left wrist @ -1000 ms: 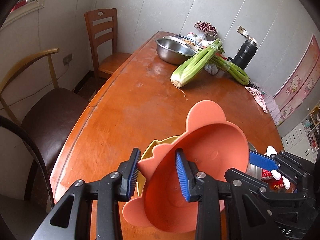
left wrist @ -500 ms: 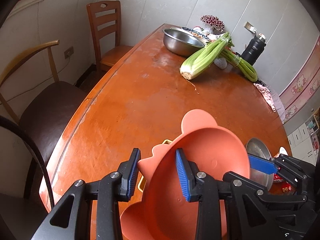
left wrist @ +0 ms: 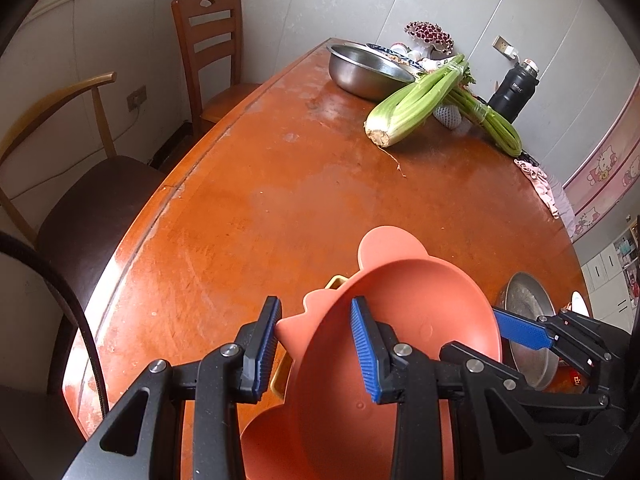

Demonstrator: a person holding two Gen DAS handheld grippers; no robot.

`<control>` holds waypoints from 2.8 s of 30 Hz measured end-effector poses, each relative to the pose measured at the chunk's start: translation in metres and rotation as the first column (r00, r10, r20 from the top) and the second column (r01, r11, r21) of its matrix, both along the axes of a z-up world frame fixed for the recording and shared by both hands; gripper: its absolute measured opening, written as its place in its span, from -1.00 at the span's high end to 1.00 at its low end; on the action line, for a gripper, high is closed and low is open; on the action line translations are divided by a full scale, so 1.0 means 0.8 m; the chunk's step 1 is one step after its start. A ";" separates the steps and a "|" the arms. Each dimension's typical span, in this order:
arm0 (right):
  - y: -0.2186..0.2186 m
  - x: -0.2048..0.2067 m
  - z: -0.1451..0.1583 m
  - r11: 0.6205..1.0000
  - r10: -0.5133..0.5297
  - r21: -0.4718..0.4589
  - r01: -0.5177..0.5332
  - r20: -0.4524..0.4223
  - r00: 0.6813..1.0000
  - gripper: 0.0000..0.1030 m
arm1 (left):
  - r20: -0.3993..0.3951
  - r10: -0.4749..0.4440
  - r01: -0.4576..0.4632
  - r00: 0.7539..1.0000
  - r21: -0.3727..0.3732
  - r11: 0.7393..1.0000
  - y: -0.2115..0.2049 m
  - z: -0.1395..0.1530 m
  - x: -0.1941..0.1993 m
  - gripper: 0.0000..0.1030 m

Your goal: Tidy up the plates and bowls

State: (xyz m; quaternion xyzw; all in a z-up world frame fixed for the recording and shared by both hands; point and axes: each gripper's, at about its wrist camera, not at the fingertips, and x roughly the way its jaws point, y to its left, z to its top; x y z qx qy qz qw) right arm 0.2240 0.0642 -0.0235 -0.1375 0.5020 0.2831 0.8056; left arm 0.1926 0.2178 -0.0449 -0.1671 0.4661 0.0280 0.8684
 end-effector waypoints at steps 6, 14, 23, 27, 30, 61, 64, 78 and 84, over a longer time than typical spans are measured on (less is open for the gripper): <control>0.001 0.000 0.000 1.000 -0.004 -0.009 0.004 0.018 1.000 0.03 | -0.004 0.002 -0.002 1.000 0.001 1.000 -0.002 -0.004 0.002 0.30; 0.004 0.000 -0.004 1.000 -0.001 -0.025 0.001 0.020 1.000 0.03 | -0.017 0.005 -0.005 1.000 0.020 1.000 -0.003 -0.008 0.005 0.30; 0.006 -0.001 -0.006 0.999 0.003 -0.042 -0.002 0.034 0.999 0.03 | -0.020 -0.003 0.004 1.000 0.050 0.999 -0.007 -0.010 0.006 0.30; 0.006 -0.002 -0.006 0.998 0.002 -0.056 0.001 0.046 0.999 0.03 | -0.022 -0.005 0.007 1.000 0.057 0.998 -0.008 -0.010 0.005 0.30; 0.004 -0.001 -0.004 0.998 -0.003 -0.057 0.006 0.050 0.999 0.02 | -0.023 -0.004 0.005 1.000 0.072 0.997 -0.010 -0.009 0.005 0.30; -0.078 -0.042 0.087 0.984 -0.144 0.127 0.127 0.136 0.980 -0.24 | 0.104 -0.061 0.049 0.993 0.112 0.992 -0.059 0.072 -0.037 -0.05; -0.092 -0.047 0.095 0.981 -0.158 0.136 0.138 0.144 0.977 -0.24 | 0.118 -0.074 0.060 0.990 0.122 0.991 -0.073 0.081 -0.038 -0.06; -0.172 -0.069 0.123 0.956 -0.263 0.185 0.229 0.187 0.946 -0.25 | 0.138 -0.173 0.149 0.975 0.169 0.974 -0.156 0.109 -0.034 -0.07; -0.209 -0.075 0.121 0.940 -0.305 0.208 0.270 0.159 0.939 -0.25 | 0.138 -0.201 0.175 0.970 0.178 0.968 -0.184 0.112 -0.033 -0.07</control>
